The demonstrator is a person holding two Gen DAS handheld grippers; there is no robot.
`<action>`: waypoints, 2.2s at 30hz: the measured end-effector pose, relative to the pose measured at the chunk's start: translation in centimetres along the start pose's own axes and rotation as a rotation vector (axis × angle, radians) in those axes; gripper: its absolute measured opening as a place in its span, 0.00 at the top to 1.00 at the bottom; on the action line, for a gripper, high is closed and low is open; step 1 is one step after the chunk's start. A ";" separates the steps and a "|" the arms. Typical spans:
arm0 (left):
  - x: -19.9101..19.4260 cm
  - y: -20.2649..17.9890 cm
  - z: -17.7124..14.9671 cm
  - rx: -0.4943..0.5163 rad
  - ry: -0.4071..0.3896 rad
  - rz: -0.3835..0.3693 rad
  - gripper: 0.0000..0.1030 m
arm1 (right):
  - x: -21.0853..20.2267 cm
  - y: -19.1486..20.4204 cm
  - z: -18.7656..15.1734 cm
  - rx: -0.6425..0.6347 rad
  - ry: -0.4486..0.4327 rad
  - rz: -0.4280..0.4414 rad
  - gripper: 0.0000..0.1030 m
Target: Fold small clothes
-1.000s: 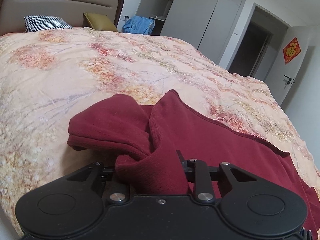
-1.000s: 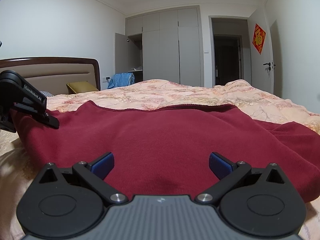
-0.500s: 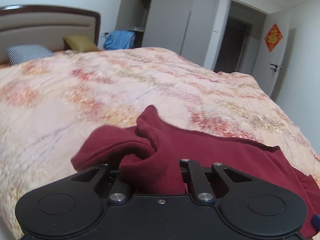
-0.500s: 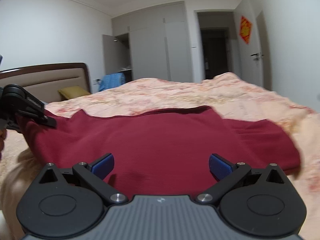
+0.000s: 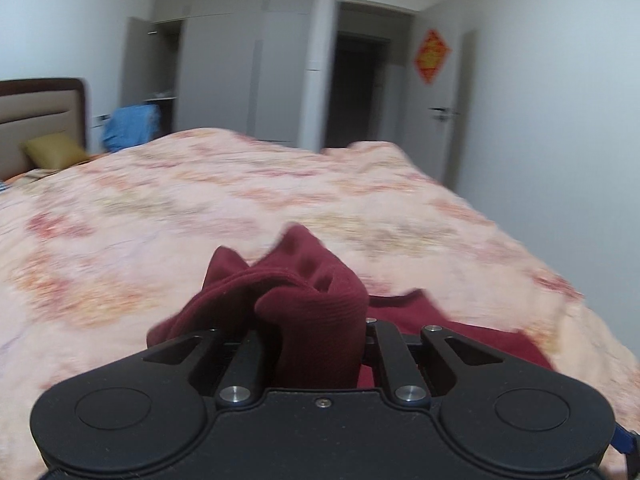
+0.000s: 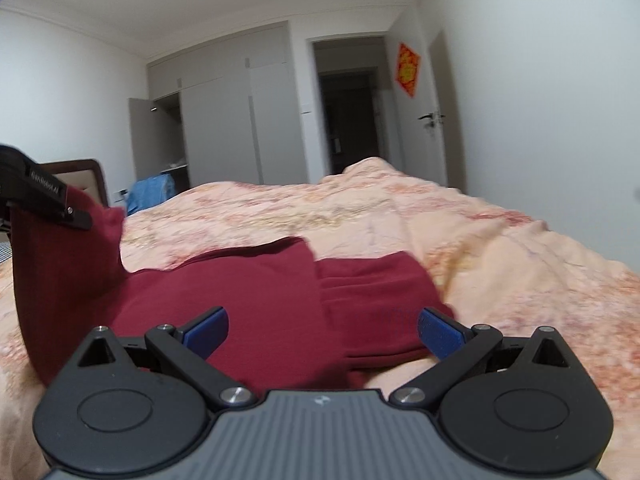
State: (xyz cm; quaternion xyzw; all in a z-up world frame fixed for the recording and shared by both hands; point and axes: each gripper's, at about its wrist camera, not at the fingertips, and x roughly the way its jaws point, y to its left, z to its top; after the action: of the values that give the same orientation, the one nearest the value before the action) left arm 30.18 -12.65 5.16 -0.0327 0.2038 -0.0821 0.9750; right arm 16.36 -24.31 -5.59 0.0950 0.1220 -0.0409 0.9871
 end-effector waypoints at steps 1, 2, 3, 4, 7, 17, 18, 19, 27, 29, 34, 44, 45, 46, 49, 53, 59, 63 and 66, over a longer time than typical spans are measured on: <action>0.3 -0.9 -0.2 0.004 0.010 -0.026 0.88 | -0.4 -0.6 0.1 0.007 -0.005 -0.017 0.00; 0.7 -1.6 -0.5 0.002 0.025 -0.054 0.88 | -0.6 -1.0 0.2 0.014 -0.007 -0.034 0.00; 1.1 -2.3 -0.9 0.001 0.043 -0.079 0.88 | -0.7 -1.5 0.2 0.021 -0.006 -0.051 0.00; 1.5 -2.8 -1.5 0.002 0.060 -0.096 0.88 | -0.8 -2.0 0.2 0.029 -0.003 -0.066 0.00; 2.4 -4.1 -3.0 0.013 0.113 -0.130 0.87 | -0.9 -3.1 -0.2 0.058 0.017 -0.101 0.00; 1.3 -2.2 -4.2 -0.107 0.151 -0.281 0.41 | -0.7 -4.1 -1.1 0.084 0.055 -0.119 0.00; 0.8 -1.8 -4.2 -0.123 0.142 -0.301 0.39 | -0.6 -4.1 -1.2 0.083 0.059 -0.121 0.00; 0.4 -1.6 -4.2 -0.134 0.137 -0.317 0.34 | -0.5 -4.1 -1.3 0.083 0.063 -0.123 0.00; -4.2 2.1 -3.7 -0.203 0.038 -0.261 0.02 | -0.4 -3.6 -1.7 0.061 0.066 -0.132 0.00; -5.0 3.4 -3.5 -0.217 0.019 -0.195 0.01 | -0.5 -3.6 -1.6 0.057 0.059 -0.122 0.00; -5.9 6.8 -3.0 -0.262 -0.001 -0.067 0.01 | -1.6 -2.8 -1.0 0.027 0.020 -0.093 0.00; -4.3 14.1 -6.0 -0.447 0.132 0.163 0.01 | -2.7 3.4 1.5 -0.183 -0.019 0.106 0.00; -4.2 14.6 -6.2 -0.466 0.138 0.170 0.01 | -2.5 4.3 1.8 -0.219 -0.021 0.134 0.00; -4.4 15.1 -6.6 -0.479 0.140 0.174 0.01 | -2.1 5.2 2.0 -0.259 -0.014 0.156 0.00; -4.6 15.9 -7.1 -0.495 0.141 0.189 0.01 | -0.5 8.4 2.3 -0.418 0.005 0.201 0.00; -4.8 16.1 -7.5 -0.512 0.146 0.185 0.01 | 1.4 12.3 2.7 -0.554 -0.017 0.207 0.00; -4.1 15.4 -8.0 -0.499 0.174 0.162 0.01 | 3.5 15.0 3.0 -0.629 -0.022 0.238 0.26; -3.2 14.0 -8.6 -0.463 0.196 0.117 0.01 | 4.1 13.9 4.1 -0.544 -0.001 0.279 0.76; -2.6 12.8 -9.0 -0.427 0.218 0.094 0.01 | 3.3 10.9 5.0 -0.429 -0.014 0.251 0.81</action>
State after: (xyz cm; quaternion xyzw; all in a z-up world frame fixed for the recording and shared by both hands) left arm 26.10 0.13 -3.30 -0.2197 0.3217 0.0053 0.9210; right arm 21.89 -14.83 0.32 -0.1028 0.1084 0.1085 0.9828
